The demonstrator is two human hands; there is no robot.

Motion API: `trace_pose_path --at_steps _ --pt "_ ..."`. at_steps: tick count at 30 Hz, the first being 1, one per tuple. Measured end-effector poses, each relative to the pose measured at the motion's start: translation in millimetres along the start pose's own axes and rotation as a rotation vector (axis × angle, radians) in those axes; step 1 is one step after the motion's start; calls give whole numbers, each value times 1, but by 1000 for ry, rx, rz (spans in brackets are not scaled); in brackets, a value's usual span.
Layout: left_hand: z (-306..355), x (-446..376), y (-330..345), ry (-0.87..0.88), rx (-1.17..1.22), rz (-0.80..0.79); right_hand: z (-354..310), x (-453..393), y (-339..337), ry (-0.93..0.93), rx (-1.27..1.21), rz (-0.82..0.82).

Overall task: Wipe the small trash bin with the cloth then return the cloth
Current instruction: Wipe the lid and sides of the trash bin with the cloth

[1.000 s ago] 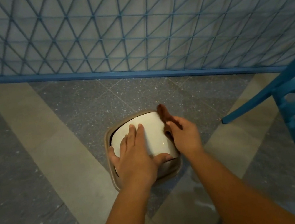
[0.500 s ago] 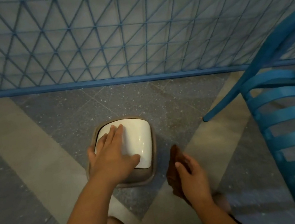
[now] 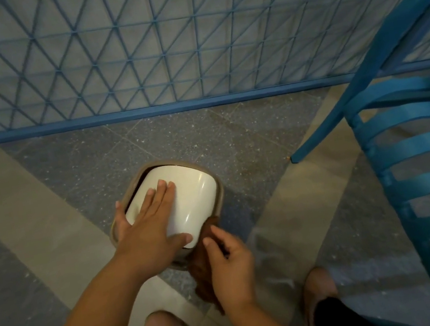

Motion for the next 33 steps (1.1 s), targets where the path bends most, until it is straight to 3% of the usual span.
trace_pose_path --at_steps 5,8,17,23,26,33 --pt "0 0 2 19 -3 -7 -53 -51 -6 -5 -56 103" --pt "-1 0 3 22 1 11 -73 -68 -8 -8 -45 83" --pt "-4 1 5 36 8 17 9 -10 1 258 -55 -82" --pt "-3 2 5 41 46 33 -58 -52 -9 88 103 78" --pt "-4 2 6 40 40 46 -82 -73 -8 64 277 68" --pt "-4 1 9 40 40 50 -36 -46 -7 21 482 24"
Point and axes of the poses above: each hand's wrist, its own x-axis away from the middle knuckle, its own y-axis out of the palm, z = x × y, the point moved 3 cm from there along -x, towards the middle knuckle, and after that the axes turned 14 degrees about y, right-handed, at the moved point
